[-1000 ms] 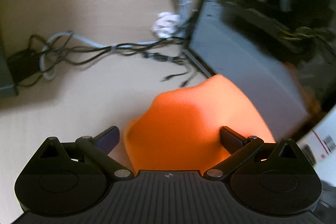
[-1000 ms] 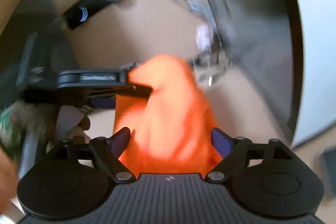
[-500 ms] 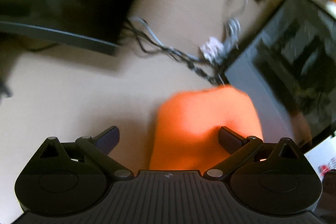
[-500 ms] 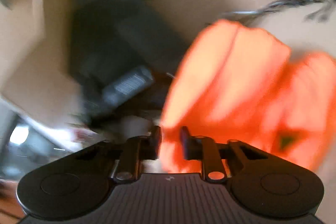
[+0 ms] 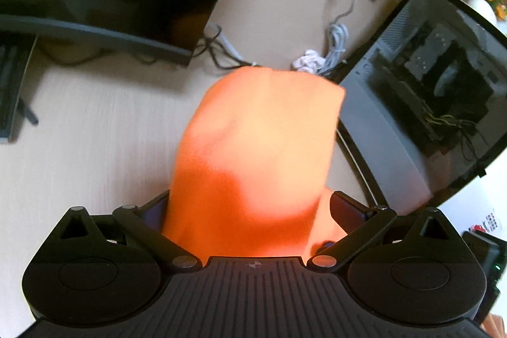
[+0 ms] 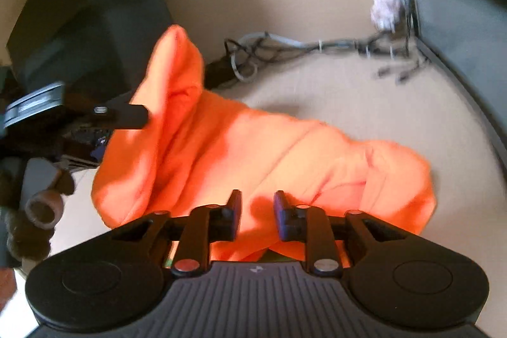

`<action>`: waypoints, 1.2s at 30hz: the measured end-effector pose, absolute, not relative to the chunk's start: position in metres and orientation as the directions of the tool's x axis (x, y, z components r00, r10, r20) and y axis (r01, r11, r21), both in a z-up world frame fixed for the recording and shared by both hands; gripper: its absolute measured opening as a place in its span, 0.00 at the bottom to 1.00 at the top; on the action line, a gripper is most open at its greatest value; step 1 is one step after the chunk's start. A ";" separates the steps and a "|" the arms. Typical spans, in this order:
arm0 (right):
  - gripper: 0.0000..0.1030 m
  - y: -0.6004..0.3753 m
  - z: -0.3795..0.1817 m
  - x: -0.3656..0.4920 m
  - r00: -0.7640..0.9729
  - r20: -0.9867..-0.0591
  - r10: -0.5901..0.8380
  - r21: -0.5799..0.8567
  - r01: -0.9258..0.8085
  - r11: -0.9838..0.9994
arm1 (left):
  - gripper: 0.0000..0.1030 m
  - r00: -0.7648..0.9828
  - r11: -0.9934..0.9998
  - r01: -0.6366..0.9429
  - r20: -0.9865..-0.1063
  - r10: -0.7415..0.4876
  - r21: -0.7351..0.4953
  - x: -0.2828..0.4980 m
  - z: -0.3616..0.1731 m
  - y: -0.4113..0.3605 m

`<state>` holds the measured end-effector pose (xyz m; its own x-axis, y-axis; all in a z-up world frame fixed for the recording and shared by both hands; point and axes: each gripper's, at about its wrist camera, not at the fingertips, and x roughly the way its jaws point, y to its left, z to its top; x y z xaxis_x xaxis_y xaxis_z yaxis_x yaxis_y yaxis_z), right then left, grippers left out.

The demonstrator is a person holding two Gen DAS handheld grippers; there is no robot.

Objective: Fold clothes

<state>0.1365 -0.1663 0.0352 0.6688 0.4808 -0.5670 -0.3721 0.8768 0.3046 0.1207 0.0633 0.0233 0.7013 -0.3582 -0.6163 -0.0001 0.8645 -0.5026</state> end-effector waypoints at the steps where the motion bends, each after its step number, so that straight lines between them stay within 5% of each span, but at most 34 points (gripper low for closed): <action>1: 0.50 -0.165 0.039 0.131 0.684 -0.556 0.472 0.264 -0.393 0.881 | 1.00 0.702 0.862 -0.012 -0.618 -0.353 -0.506 0.123 0.022 0.064; 3: 0.61 -0.162 0.045 0.118 0.713 -0.534 0.455 0.162 -0.442 0.882 | 1.00 0.700 0.854 -0.037 -0.624 -0.349 -0.519 0.126 0.020 0.063; 8: 0.61 -0.167 0.071 0.088 0.835 -0.478 0.271 -0.120 -0.368 0.922 | 1.00 0.629 0.856 -0.045 -0.680 -0.377 -0.515 0.112 0.006 0.043; 13: 0.61 -0.179 0.112 0.101 0.839 -0.406 0.361 0.046 -0.376 0.925 | 1.00 0.513 0.802 0.096 -0.661 -0.547 -0.589 0.087 -0.009 0.005; 20: 0.61 -0.125 0.101 0.135 0.704 -0.461 0.540 0.152 -0.537 0.830 | 1.00 0.520 0.827 0.069 -0.687 -0.508 -0.559 0.069 -0.013 0.031; 24: 0.61 -0.094 0.057 0.156 0.706 -0.597 0.380 -0.032 -0.495 0.869 | 1.00 0.525 0.819 0.077 -0.676 -0.518 -0.568 0.060 -0.011 0.047; 29: 0.61 -0.119 0.048 0.148 0.721 -0.603 0.341 -0.037 -0.452 0.891 | 1.00 0.627 0.809 -0.018 -0.637 -0.448 -0.587 0.069 -0.004 0.075; 33: 0.78 -0.129 0.079 0.101 0.789 -0.511 0.342 -0.156 -0.476 0.865 | 1.00 0.669 0.868 -0.120 -0.685 -0.288 -0.483 0.106 -0.008 0.079; 36: 0.92 -0.124 0.089 0.066 0.735 -0.501 0.457 -0.099 -0.573 0.814 | 1.00 0.640 0.894 -0.145 -0.729 -0.242 -0.425 0.134 -0.012 0.069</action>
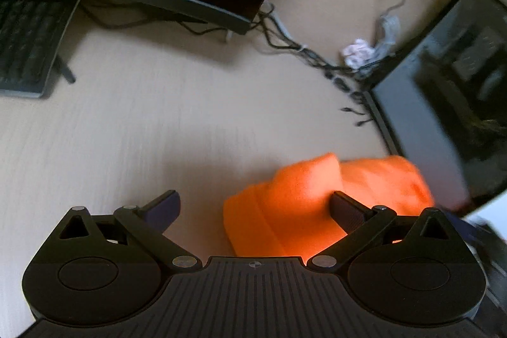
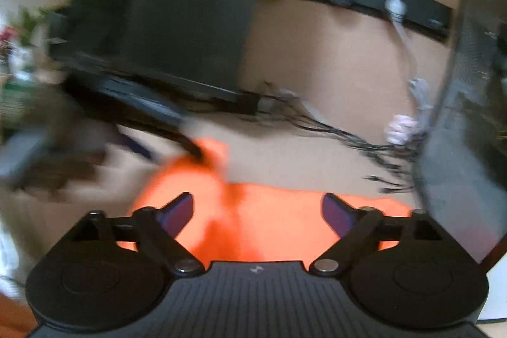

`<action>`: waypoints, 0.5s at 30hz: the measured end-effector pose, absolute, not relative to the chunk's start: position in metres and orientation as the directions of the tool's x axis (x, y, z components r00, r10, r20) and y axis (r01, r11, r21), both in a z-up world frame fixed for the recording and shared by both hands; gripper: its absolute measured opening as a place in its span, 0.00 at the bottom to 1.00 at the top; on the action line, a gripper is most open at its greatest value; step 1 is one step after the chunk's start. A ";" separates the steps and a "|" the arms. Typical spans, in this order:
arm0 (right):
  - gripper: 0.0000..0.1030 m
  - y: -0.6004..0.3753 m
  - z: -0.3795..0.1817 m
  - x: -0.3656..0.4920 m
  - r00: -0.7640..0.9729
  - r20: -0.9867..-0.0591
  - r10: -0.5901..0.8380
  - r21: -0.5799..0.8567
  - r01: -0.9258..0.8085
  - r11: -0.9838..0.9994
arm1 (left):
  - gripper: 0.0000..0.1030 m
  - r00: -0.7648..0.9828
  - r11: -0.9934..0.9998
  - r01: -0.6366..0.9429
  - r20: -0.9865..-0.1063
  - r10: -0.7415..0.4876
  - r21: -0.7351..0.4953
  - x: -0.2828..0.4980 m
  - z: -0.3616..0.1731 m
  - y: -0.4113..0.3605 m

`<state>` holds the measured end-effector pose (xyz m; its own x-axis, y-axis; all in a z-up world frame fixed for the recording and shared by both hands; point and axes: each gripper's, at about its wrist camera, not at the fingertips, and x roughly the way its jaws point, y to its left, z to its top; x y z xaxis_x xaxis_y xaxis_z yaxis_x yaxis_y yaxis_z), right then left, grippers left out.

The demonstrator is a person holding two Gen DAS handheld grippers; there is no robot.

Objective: Fold clothes

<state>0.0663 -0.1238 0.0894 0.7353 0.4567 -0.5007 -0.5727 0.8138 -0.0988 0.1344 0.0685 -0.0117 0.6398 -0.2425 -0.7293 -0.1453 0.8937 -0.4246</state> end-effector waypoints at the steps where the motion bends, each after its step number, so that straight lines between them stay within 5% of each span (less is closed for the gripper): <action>1: 0.93 -0.119 0.087 0.057 0.703 -0.513 0.494 -0.076 -0.610 0.789 | 1.00 0.621 0.899 -0.153 -0.748 -0.235 -0.410 0.143 -0.014 0.064; 10: 0.87 -0.077 0.018 0.047 0.734 -0.597 0.323 -0.410 -0.625 0.665 | 1.00 0.574 0.929 -0.113 -0.786 -0.227 -0.351 0.156 -0.018 0.049; 12: 0.74 -0.090 0.021 0.061 0.710 -0.614 0.344 -0.301 -0.614 0.730 | 1.00 0.589 0.935 -0.094 -0.777 -0.224 -0.341 0.151 -0.009 0.047; 15: 0.61 -0.132 0.036 0.095 0.643 -0.628 0.439 0.052 -0.528 0.848 | 1.00 0.626 0.943 -0.059 -0.748 -0.221 -0.328 0.143 0.007 0.043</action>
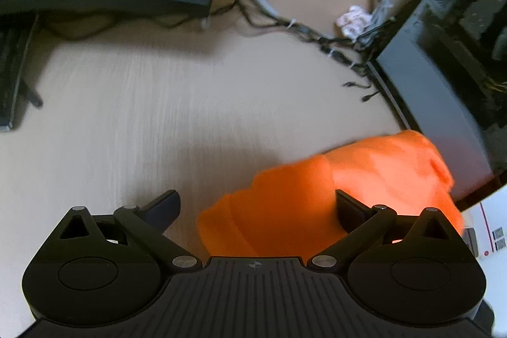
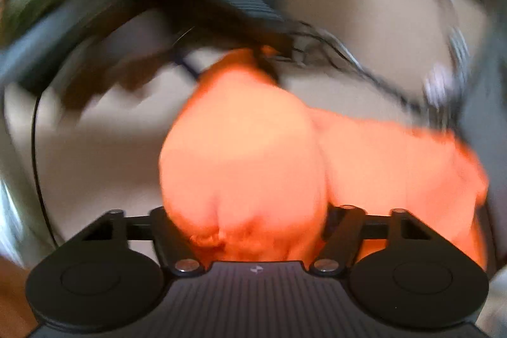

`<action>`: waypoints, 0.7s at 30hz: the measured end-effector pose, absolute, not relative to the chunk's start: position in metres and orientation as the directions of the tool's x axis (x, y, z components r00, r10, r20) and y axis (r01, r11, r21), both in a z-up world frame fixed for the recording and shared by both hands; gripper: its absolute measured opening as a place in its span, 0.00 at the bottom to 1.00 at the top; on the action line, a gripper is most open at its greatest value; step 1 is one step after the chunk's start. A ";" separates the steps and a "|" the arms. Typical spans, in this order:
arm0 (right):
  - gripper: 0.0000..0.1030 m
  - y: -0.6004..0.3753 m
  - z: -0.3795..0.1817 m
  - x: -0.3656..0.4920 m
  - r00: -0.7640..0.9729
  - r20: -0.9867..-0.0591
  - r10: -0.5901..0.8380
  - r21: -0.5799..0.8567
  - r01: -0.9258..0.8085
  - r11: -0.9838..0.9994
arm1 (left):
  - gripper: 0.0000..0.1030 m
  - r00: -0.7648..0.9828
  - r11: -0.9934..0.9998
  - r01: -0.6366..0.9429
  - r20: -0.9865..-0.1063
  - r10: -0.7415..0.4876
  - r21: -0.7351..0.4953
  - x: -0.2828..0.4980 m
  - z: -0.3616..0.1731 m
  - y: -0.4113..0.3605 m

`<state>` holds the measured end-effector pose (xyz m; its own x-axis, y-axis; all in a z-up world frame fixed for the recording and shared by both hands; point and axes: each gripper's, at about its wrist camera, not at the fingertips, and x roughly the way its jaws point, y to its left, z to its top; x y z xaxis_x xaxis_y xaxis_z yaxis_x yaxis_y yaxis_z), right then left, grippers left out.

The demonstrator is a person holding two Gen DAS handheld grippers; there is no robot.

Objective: Fold clothes

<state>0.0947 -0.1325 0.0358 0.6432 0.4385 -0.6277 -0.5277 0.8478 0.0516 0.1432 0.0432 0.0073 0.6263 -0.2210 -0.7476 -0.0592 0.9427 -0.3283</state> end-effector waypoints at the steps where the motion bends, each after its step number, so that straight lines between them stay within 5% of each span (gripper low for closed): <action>1: 0.58 -0.151 0.039 0.107 0.619 -0.619 0.483 0.196 -0.474 0.858 | 1.00 0.639 0.945 -0.047 -0.737 -0.221 -0.324 0.141 0.013 0.041; 4: 0.53 -0.214 0.029 0.134 0.581 -0.537 0.611 0.601 -0.245 0.761 | 1.00 0.679 0.952 0.002 -0.698 -0.226 -0.306 0.133 0.031 0.035; 7: 0.51 -0.255 0.011 0.146 0.587 -0.459 0.667 0.794 -0.066 0.604 | 1.00 0.697 0.956 0.083 -0.669 -0.258 -0.282 0.128 0.043 0.023; 16: 0.47 -0.296 -0.029 0.145 0.632 -0.306 0.712 0.952 0.191 0.239 | 1.00 0.674 0.923 0.231 -0.634 -0.380 -0.308 0.135 0.047 -0.014; 21: 0.47 -0.291 -0.041 0.147 0.659 -0.284 0.696 0.956 0.252 0.151 | 1.00 0.595 0.792 0.400 -0.526 -0.608 -0.462 0.133 0.046 -0.006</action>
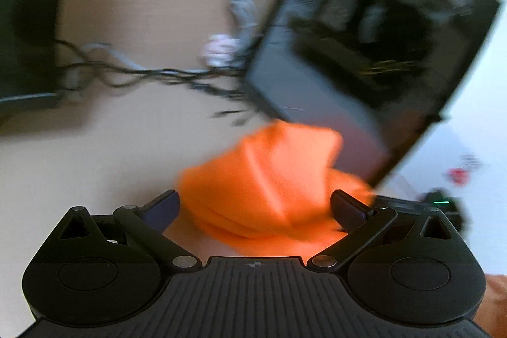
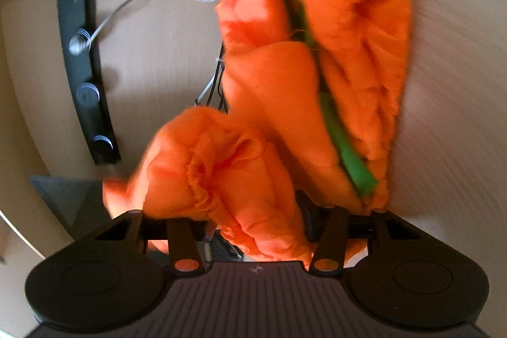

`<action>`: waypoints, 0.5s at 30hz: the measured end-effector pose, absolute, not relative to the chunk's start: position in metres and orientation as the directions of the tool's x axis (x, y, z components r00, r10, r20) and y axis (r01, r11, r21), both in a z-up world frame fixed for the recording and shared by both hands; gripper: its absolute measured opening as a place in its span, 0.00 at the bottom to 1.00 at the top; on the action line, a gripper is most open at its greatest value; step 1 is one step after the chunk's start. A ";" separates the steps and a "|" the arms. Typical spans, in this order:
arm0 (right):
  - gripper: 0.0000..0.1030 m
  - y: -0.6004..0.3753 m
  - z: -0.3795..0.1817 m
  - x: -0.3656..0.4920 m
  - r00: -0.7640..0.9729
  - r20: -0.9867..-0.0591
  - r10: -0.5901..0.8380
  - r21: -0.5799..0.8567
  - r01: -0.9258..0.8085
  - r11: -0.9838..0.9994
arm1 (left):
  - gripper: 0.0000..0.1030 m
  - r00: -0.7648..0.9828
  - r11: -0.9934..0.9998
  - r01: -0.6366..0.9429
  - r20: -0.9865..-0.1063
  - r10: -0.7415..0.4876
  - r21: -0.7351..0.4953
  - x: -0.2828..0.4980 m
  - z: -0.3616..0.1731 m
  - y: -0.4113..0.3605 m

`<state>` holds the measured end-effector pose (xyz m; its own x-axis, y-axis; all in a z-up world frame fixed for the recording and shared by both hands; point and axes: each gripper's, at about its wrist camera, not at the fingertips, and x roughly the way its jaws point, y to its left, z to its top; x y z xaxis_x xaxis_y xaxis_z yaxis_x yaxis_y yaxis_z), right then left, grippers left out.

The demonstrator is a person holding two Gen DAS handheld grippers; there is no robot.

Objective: Fold clothes

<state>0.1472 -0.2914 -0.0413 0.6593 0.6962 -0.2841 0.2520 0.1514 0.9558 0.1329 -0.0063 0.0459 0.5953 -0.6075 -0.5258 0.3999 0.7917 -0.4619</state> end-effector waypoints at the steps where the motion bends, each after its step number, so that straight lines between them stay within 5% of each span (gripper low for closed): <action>1: 0.47 -0.289 -0.041 0.149 0.663 -0.288 0.691 0.955 0.251 0.157 | 1.00 0.583 0.768 0.413 -0.506 -0.635 -0.489 0.135 0.042 -0.006; 5: 0.48 -0.281 -0.015 0.145 0.648 -0.394 0.651 0.899 0.123 0.421 | 1.00 0.602 0.846 0.289 -0.602 -0.524 -0.447 0.161 0.024 -0.008; 7: 0.57 -0.268 0.012 0.134 0.668 -0.468 0.579 0.784 0.011 0.621 | 1.00 0.596 0.898 0.178 -0.682 -0.424 -0.403 0.183 0.010 -0.010; 9: 0.69 -0.248 0.044 0.114 0.741 -0.503 0.445 0.556 -0.118 0.823 | 1.00 0.589 0.910 0.107 -0.712 -0.383 -0.400 0.200 -0.001 -0.010; 12: 0.88 -0.209 0.079 0.083 0.865 -0.423 0.271 0.094 -0.255 0.962 | 1.00 0.580 0.913 0.082 -0.725 -0.371 -0.401 0.212 -0.010 -0.012; 15: 0.92 -0.169 0.081 0.089 0.884 -0.397 0.248 -0.220 -0.353 0.909 | 1.00 0.572 0.906 0.093 -0.722 -0.389 -0.414 0.212 -0.010 -0.015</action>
